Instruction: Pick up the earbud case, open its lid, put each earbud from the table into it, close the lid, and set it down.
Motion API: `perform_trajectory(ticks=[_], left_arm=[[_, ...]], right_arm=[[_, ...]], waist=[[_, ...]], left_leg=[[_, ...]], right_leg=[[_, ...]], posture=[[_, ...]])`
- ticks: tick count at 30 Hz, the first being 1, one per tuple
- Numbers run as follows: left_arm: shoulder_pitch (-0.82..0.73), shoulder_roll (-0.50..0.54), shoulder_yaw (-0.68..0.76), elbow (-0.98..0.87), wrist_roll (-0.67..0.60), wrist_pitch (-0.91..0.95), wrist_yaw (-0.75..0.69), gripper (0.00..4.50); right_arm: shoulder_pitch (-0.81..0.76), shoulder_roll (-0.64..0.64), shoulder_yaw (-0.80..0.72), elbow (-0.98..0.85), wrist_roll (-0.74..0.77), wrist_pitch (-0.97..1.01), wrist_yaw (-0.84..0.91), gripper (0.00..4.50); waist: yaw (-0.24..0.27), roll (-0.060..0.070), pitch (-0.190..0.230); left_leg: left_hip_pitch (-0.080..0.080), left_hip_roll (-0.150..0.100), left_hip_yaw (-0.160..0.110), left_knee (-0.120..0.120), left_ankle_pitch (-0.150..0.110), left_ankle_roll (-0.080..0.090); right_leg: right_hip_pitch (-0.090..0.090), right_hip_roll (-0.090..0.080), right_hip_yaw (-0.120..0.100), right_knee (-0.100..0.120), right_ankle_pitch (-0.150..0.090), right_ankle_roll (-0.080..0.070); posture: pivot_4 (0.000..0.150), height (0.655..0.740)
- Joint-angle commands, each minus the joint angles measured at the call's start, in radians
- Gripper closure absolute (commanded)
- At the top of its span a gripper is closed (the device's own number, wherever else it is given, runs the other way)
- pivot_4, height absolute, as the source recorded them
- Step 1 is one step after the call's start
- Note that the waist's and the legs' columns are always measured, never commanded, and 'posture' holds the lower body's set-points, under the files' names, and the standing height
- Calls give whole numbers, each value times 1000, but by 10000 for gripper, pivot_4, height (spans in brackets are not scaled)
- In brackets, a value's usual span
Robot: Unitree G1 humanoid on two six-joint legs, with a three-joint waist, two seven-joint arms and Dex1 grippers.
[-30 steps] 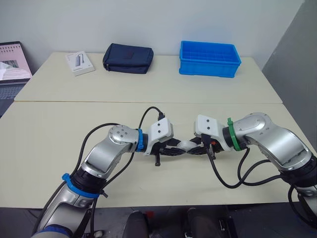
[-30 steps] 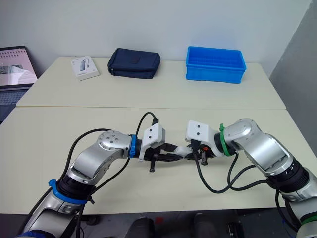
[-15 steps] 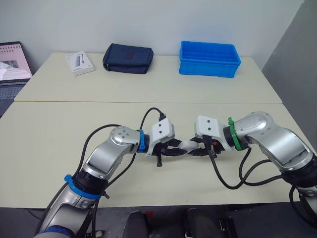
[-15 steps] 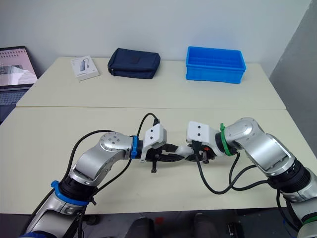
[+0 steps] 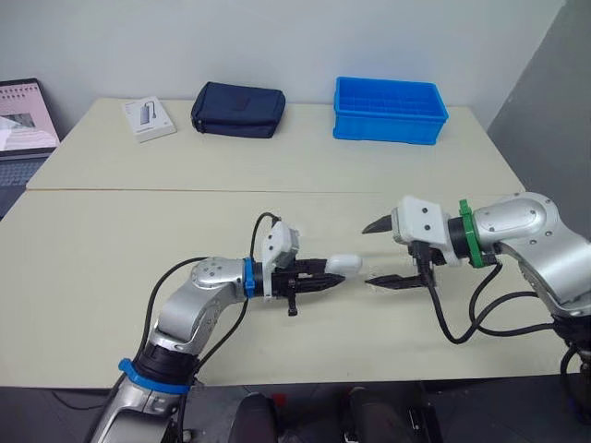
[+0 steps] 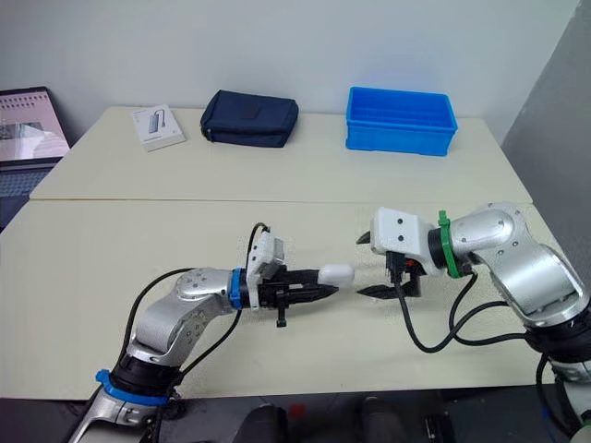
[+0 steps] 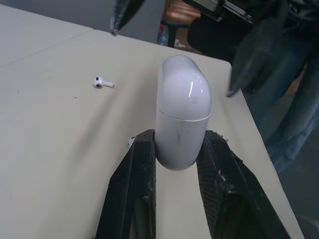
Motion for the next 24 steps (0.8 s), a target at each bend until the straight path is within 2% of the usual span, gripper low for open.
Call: perform_trajectory(ticks=[1, 11, 24], left_arm=[[8, -8, 13, -18, -13, -59, -18, 37254], [23, 17, -32, -28, 23, -139, -68, 37255], [46, 39, -46, -2, 65, -207, -78, 37258]], right_arm=[[0, 30, -18, -43, -11, -12, -46, 0], [-50, 108, 11, 44, -59, -1, -89, 0], [-114, 115, -46, 71, 33, 92, -58, 0]], waist=[[0, 0, 0], [0, 0, 0], [0, 0, 0]], left_leg=[[1, 0, 0, 0, 0, 0], [4, 0, 0, 1, 0, 0], [4, 0, 1, 0, 0, 0]], right_leg=[[1, 0, 0, 0, 0, 0], [4, 0, 1, 0, 1, 0], [4, 0, 1, 0, 1, -1]], posture=[[1500, 7218], [1500, 7218], [1500, 7218]])
